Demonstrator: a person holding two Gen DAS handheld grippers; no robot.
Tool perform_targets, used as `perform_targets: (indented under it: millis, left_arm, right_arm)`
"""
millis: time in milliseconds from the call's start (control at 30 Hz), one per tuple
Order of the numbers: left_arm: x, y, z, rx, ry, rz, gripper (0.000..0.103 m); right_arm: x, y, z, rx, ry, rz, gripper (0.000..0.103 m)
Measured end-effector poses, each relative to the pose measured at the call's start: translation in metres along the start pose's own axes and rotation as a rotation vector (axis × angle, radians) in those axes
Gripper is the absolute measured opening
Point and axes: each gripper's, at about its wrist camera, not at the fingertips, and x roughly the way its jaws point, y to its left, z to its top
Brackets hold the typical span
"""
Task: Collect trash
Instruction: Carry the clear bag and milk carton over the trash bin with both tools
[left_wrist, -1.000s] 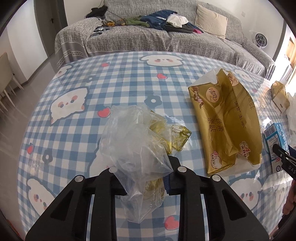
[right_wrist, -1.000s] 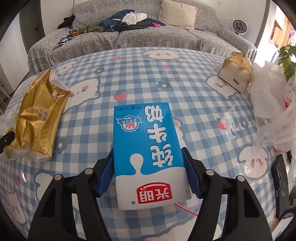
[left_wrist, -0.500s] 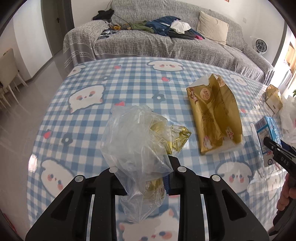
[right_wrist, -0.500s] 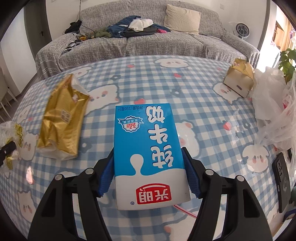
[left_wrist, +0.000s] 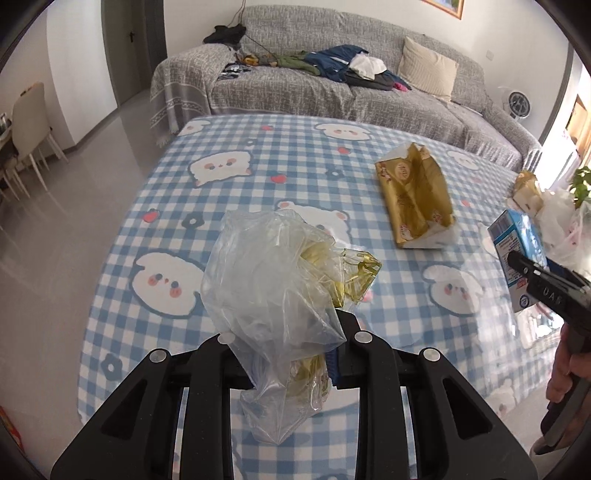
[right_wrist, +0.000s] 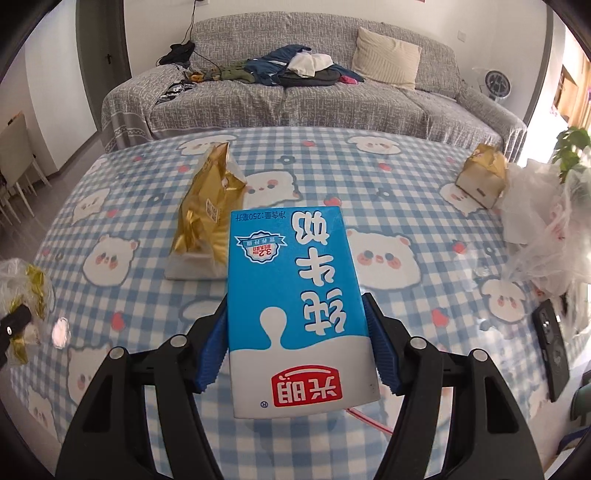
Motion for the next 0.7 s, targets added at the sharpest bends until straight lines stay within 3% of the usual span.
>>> perform_targets:
  millis: [367, 700]
  left_arm:
    - [-0.015, -0.031, -0.019, 0.05, -0.001, -0.066, 0.025]
    - [-0.054, -0.026, -0.061, 0.048, -0.019, -0.071, 0.025]
  right_arm:
    - [-0.052, -0.029, -0.04, 0.061, -0.011, -0.046, 0.064]
    - [-0.087, -0.008, -0.07, 0.004, -0.043, -0.027, 0.064]
